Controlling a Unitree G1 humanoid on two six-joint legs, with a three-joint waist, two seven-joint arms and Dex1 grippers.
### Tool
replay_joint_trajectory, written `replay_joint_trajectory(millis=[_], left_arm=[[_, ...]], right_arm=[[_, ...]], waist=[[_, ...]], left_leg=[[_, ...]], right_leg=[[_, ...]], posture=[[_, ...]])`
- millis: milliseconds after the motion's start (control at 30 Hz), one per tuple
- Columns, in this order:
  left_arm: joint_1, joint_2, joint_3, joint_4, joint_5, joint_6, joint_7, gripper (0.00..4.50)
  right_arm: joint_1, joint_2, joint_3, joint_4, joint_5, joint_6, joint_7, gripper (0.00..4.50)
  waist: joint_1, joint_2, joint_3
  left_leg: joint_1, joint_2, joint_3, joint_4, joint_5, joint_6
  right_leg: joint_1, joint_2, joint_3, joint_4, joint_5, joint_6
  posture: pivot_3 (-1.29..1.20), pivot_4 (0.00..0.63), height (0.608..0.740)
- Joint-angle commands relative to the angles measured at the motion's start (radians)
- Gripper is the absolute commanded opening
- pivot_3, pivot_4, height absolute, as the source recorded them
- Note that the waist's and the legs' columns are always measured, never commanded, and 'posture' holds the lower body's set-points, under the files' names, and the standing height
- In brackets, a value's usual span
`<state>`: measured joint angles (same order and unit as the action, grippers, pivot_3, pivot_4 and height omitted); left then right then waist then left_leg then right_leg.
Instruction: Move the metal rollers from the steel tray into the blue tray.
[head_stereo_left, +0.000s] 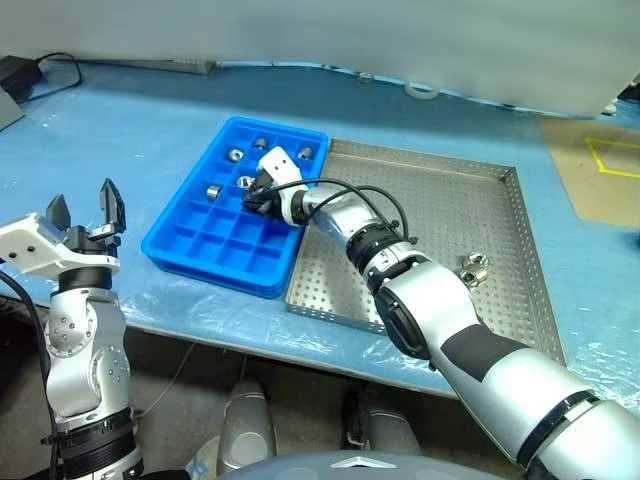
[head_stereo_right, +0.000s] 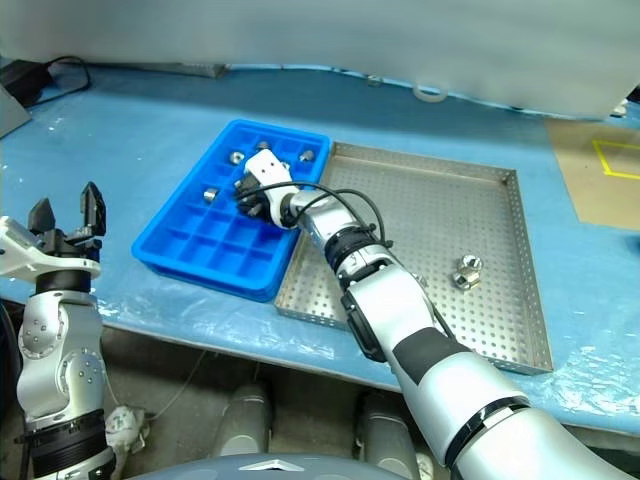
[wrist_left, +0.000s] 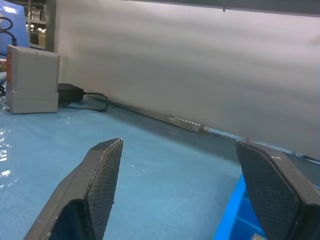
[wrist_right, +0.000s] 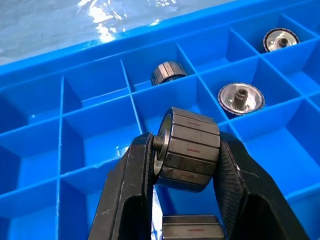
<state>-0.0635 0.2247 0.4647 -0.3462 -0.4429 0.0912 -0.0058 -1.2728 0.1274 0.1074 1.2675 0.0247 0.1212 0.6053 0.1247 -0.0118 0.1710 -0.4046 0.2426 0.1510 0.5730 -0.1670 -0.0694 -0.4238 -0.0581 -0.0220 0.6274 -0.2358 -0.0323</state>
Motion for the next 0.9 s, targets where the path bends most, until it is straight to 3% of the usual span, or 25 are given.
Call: replay_joint_trajectory(millis=[33, 233, 467, 600, 733, 900], left_arm=[[-0.005, 0.013, -0.006, -0.04, 0.011, 0.002, -0.002, 3.89], [-0.015, 0.002, -0.004, -0.024, -0.001, 0.004, -0.002, 3.89], [-0.064, 0.009, -0.069, 0.047, 0.03, 0.011, -0.035, 3.94], [-0.124, 0.009, -0.104, 0.114, 0.007, 0.021, -0.089, 3.94], [-0.182, 0.037, -0.181, 0.167, 0.013, 0.043, -0.196, 3.94], [-0.265, 0.016, -0.254, 0.283, 0.039, 0.029, -0.265, 3.94]], right_arm=[[-0.018, 0.006, -0.018, -0.02, -0.012, -0.033, -0.018, 1.26], [-0.007, 0.009, -0.032, -0.019, -0.02, -0.033, -0.019, 1.26], [-0.014, -0.005, -0.077, -0.021, 0.005, -0.019, -0.018, 3.52], [-0.024, -0.02, -0.168, -0.038, 0.068, -0.008, -0.024, 3.52], [-0.066, -0.037, -0.362, -0.058, 0.255, 0.083, -0.001, 3.52], [-0.074, -0.066, -0.485, -0.105, 0.388, 0.188, 0.011, 3.52]], waist=[[0.0, 0.0, 0.0], [0.0, 0.0, 0.0], [0.002, 0.001, 0.0], [0.0, 0.001, 0.0], [-0.004, 0.002, 0.001], [-0.017, 0.002, 0.001]], left_leg=[[0.0, 0.0, 0.0, 0.0, 0.0, 0.0], [0.0, 0.0, -0.001, 0.0, 0.001, -0.001], [0.0, 0.0, -0.001, 0.002, 0.001, -0.001], [0.0, 0.0, -0.002, 0.005, 0.001, -0.002], [0.002, 0.0, -0.001, 0.006, 0.003, -0.004], [0.001, 0.0, -0.001, 0.006, 0.004, -0.003]], right_leg=[[0.0, 0.0, 0.0, 0.0, 0.0, 0.0], [0.0, 0.0, -0.001, 0.001, 0.0, 0.0], [0.0, 0.0, -0.001, 0.004, 0.0, 0.0], [-0.001, -0.001, 0.0, 0.009, -0.001, -0.002], [-0.002, -0.001, 0.001, 0.014, -0.003, -0.005], [-0.002, 0.0, 0.001, 0.015, -0.003, -0.005]], posture=[[0.23, 0.15, 0.74], [0.22, 0.15, 0.74], [0.16, 0.15, 0.74], [0.1, 0.15, 0.74], [0.04, 0.15, 0.74], [-0.03, 0.15, 0.74]])
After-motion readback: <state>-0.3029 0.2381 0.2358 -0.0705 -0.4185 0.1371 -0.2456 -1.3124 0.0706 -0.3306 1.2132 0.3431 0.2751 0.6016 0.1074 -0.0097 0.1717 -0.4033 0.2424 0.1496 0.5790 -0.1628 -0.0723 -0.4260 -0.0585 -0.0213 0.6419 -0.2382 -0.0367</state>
